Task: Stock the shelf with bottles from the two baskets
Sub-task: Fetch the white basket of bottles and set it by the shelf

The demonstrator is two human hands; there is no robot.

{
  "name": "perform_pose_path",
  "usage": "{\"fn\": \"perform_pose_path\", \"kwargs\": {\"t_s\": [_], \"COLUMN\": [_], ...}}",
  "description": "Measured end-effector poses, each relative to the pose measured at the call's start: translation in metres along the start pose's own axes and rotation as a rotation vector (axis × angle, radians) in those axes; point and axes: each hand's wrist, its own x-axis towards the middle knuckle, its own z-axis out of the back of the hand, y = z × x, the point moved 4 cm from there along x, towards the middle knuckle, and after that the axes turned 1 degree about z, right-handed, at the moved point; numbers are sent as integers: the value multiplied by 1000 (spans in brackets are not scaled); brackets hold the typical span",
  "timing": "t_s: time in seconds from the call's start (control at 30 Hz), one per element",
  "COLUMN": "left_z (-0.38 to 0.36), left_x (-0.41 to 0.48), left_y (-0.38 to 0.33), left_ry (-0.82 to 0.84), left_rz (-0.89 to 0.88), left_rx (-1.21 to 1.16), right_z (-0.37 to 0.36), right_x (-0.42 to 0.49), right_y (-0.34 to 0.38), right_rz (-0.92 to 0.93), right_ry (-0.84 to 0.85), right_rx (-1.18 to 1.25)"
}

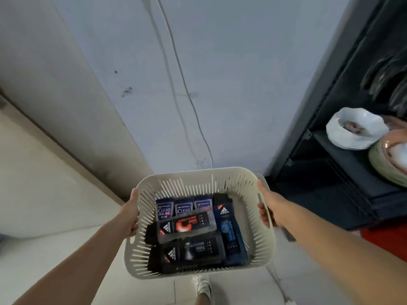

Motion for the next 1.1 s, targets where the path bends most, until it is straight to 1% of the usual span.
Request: {"fn": "perform_pose_path", "kwargs": {"t_s": [0.13,0.23,0.4,0.53,0.67,0.87,1.0,1.1], "left_z": [-39,-85,-184,-271,-347,-453,-514,-552], "left_x": [-57,-97,-165,-225,-277,-370,-431,-471], "left_y": [-13,-25,-39,-38,-34,-8,28,61], "left_ry": [78,175,373,535,678,830,925,989], "left_rz": [-110,-173,-275,-371,-413,-506,-483,-481], "left_rx": [68,129,274,330,485,696,766,834], "right_z": [76,138,235,299,359,439,483,515], "right_x": [-42,-64,-98,-127,-164,-230,-269,-288], "right_y": [-36,-69,-135,-186,-244,-335,-399,-445], "right_rz": [10,-37,-114,-145,-157,-198,-258,-267], "right_ry": [-97,-175,-326,-448,-546,-681,-718,-734], "right_rx": [84,166,357,477,658,828,894,921]}}
